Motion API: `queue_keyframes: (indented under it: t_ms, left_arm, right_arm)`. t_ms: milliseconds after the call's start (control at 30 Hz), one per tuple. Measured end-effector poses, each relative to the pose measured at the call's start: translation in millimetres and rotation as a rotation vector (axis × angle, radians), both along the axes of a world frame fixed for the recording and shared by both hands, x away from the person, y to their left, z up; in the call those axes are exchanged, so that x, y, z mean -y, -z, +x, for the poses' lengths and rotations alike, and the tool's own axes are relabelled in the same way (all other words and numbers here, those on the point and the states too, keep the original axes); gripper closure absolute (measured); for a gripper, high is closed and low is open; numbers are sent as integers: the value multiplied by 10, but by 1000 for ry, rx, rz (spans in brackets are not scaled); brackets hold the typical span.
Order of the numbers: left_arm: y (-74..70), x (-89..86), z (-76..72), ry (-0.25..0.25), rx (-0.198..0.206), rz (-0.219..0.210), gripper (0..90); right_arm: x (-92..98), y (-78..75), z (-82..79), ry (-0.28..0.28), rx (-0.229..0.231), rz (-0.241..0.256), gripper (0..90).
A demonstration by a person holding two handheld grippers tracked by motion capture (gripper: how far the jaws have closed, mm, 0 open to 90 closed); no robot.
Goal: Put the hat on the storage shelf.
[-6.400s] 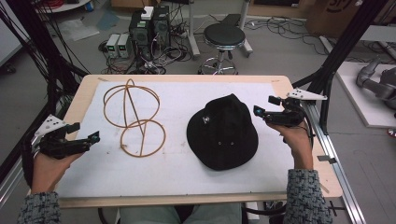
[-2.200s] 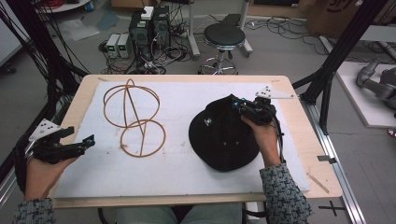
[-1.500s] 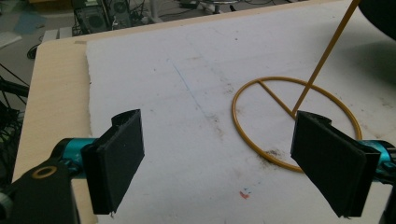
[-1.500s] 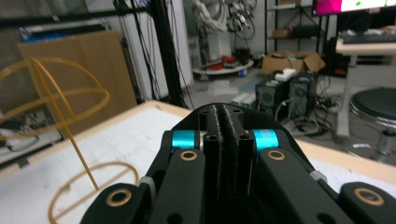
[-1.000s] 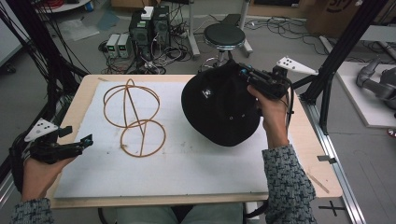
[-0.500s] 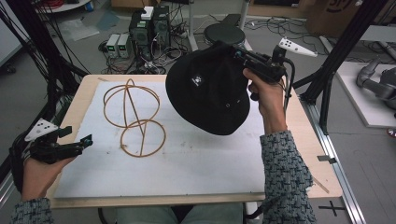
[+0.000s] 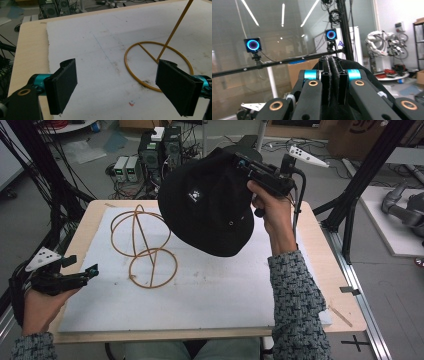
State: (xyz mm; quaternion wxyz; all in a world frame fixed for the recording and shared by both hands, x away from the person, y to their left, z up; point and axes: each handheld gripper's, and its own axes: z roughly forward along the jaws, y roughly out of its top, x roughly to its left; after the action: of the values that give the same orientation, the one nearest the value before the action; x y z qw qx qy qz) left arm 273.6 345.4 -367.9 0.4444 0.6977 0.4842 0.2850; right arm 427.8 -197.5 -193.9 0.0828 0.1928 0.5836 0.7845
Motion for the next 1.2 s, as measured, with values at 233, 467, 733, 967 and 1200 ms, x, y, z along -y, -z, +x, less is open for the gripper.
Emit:
queue_keyframes:
  t_ms: [233, 467, 733, 967, 1200]
  left_arm:
    - [1, -17, -4, -2, -1, -2, 178]
    - [-17, -29, -19, -7, 6, -2, 177]
    - [-33, -73, -46, -17, 11, -2, 178]
    - [-26, -84, -61, -20, 7, 0, 178]
    - [-29, -122, -86, -32, 9, -5, 178]
  right_arm:
    - [-241, -52, -8, -62, 2, 20, 878]
    - [-535, -102, -19, -110, 8, 3, 878]
    - [-873, -71, -22, -169, -10, -23, 877]
    - [-1229, 0, -31, -218, -22, -59, 877]
    - [-1526, 98, -13, -251, -40, -115, 877]
